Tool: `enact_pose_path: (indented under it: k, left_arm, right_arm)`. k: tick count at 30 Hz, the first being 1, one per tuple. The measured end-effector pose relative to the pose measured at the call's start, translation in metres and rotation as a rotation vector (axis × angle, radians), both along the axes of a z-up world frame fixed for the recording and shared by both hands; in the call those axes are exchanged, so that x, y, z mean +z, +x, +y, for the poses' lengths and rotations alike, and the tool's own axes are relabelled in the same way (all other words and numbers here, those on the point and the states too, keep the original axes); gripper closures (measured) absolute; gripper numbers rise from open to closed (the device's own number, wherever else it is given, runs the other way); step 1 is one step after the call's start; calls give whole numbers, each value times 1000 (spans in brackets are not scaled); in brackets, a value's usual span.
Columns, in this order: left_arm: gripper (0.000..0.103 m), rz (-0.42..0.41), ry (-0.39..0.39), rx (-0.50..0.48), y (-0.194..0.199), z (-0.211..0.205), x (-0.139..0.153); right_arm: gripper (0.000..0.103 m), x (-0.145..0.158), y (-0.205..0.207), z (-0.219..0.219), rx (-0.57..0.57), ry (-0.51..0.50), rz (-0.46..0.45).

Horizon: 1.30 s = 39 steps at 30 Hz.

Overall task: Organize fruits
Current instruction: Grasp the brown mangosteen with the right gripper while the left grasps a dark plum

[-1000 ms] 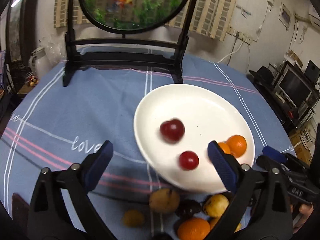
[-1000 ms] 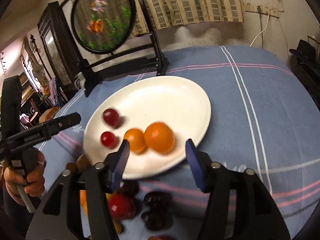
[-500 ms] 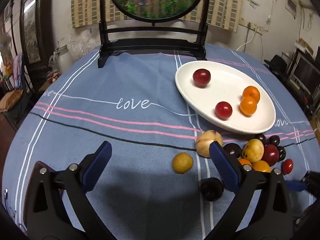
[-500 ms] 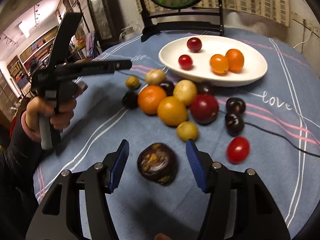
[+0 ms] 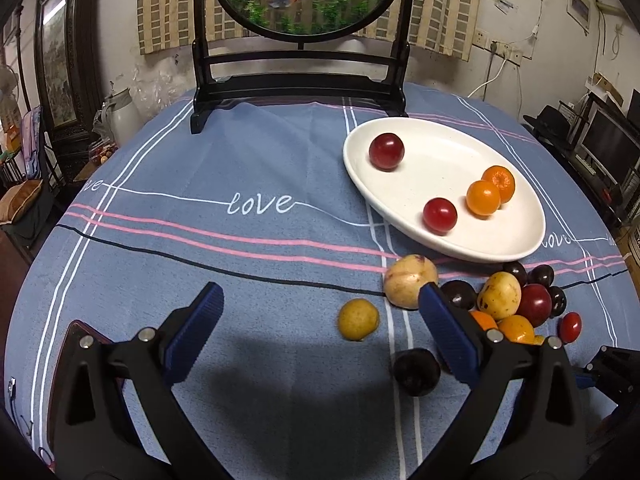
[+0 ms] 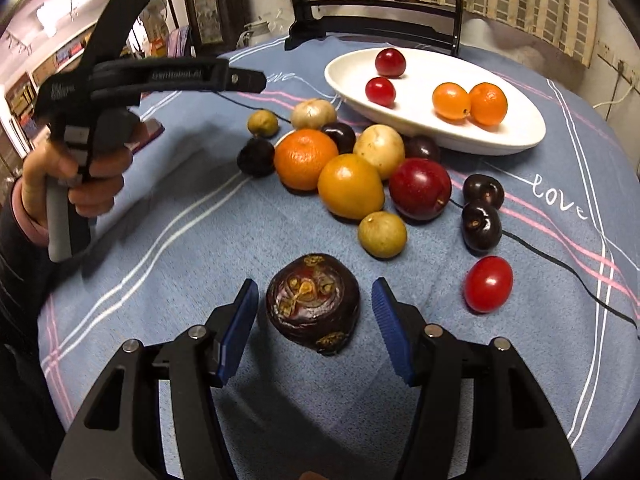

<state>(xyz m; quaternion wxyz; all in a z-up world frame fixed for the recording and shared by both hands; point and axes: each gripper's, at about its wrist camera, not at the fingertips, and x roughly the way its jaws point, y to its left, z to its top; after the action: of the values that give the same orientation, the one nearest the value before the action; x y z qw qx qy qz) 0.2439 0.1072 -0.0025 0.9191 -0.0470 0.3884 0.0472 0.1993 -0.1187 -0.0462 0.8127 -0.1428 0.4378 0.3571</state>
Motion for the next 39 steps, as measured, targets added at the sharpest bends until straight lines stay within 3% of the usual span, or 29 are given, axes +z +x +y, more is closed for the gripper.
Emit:
enact_pose_path:
  k: [6, 11, 15, 17, 21, 22, 27, 39]
  left_arm:
    - [4, 9, -7, 9, 1, 3, -1]
    - [4, 8, -2, -28, -1, 3, 1]
    - [3, -10, 12, -221, -14, -11, 5]
    - [5, -37, 72, -340, -26, -26, 4]
    - [37, -2, 94, -496, -34, -45, -7]
    - [41, 16, 107, -521, -34, -50, -12]
    - [53, 61, 134, -552, -31, -56, -26]
    - [61, 91, 130, -515, -21, -49, -38]
  right_arm:
    - [54, -2, -6, 2, 8, -38, -38]
    - [58, 2, -5, -6, 6, 6, -9]
    - [58, 11, 2, -18, -32, 80, 12]
    - [58, 11, 5, -20, -46, 84, 19]
    - [58, 9, 7, -21, -56, 86, 36]
    - [58, 9, 8, -21, -60, 86, 34]
    - [58, 10, 9, -22, -66, 88, 33]
    - [58, 10, 7, -21, -63, 85, 26]
